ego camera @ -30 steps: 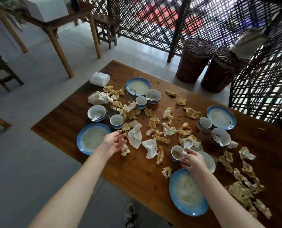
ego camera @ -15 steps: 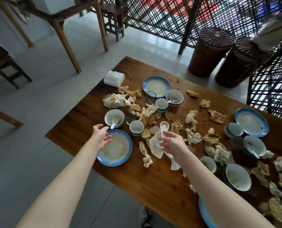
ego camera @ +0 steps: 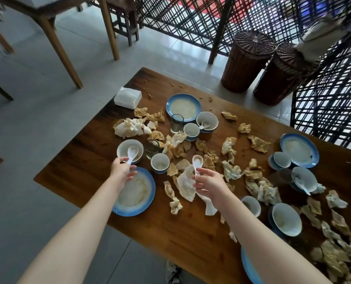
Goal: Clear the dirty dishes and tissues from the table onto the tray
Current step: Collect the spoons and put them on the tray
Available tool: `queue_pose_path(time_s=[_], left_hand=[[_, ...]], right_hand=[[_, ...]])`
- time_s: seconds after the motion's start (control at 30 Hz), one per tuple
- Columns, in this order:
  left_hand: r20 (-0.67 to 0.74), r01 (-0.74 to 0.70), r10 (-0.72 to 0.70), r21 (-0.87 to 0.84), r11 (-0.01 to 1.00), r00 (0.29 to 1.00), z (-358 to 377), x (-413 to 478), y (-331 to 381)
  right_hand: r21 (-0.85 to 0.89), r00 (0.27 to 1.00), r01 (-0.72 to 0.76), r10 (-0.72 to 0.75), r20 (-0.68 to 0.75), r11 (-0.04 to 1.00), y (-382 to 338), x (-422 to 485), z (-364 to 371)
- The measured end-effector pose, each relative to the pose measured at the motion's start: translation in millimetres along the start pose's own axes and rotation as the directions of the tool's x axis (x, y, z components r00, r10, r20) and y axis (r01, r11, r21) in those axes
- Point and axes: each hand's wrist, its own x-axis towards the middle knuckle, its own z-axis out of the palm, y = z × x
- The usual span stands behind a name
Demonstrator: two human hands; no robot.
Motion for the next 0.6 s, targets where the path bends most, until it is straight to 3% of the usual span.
queue_pose_path(time_s=[0.1, 0.2, 0.37, 0.6], left_hand=[[-0.07, -0.008, 0.005, -0.051, 0.999, 0.998, 3.2, -15.8, -7.6], [-0.034, -0.027, 0.023, -0.132, 0.991, 0.999, 12.2, -39.5, -17.8], [0.192, -0.012, 0.051, -0.201, 0.98, 0.98, 43.3, -91.4, -26.5], [0.541, -0.116, 0.163, -0.121, 0.986, 0.825, 110.9, -185.1, -53.8]], right_hand=[[0.019, 1.0, -0.005, 0.005, -0.008, 1.0, 5.5, -6.4, -8.1], [0.026, 1.0, -0.013, 0.013, -0.014, 1.0, 14.0, -15.4, -20.2], [0.087, 0.998, -0.002, 0.007, -0.059, 0.996, 34.9, -36.0, -58.7], [0.24, 0.986, 0.076, -0.036, -0.164, 0.968, 85.7, -88.3, -145.4]])
